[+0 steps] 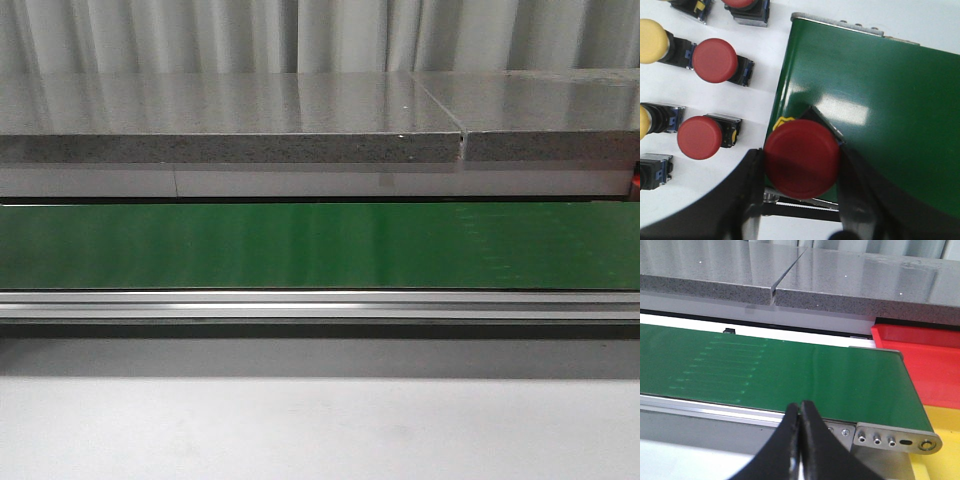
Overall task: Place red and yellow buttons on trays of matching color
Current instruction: 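Lower the red button onto the green belt and open the left gripper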
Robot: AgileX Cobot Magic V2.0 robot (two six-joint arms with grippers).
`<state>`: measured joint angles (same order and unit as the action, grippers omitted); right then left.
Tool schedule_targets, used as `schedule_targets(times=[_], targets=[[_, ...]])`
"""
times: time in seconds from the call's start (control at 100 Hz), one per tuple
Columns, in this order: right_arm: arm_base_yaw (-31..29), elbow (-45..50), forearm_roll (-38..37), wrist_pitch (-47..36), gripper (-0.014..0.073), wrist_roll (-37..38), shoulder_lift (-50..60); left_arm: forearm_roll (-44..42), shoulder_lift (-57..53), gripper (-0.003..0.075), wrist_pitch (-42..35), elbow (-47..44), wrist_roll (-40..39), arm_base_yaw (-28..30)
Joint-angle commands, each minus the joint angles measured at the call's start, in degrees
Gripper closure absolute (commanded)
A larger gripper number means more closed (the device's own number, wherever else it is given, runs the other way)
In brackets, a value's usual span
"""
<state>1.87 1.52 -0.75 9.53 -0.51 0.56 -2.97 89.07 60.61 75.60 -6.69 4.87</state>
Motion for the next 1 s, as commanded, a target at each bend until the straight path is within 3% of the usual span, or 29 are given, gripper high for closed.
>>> schedule_targets(times=[0.0,0.73,0.85,0.99], targets=[[0.1,-0.6,-0.6,-4.6,0.0662,-0.1,0.9,-0.6,-1.0,0.0739,-0.7,2.4,0.0,-0.9],[0.1,-0.6,-0.6,-4.6,0.0662,-0.1,0.9,-1.1,2.7,0.0729,0.1,2.4,0.0,-1.6],[0.1,-0.6,-0.6,-4.6,0.0662,-0.1,0.9,-1.1,2.7,0.0614,0.1,2.4,0.0,-1.6],[0.1,-0.6,-0.6,-4.6,0.0662,-0.1,0.9,-1.1,2.7,0.0323,0.5,3.2,0.6,-1.8]])
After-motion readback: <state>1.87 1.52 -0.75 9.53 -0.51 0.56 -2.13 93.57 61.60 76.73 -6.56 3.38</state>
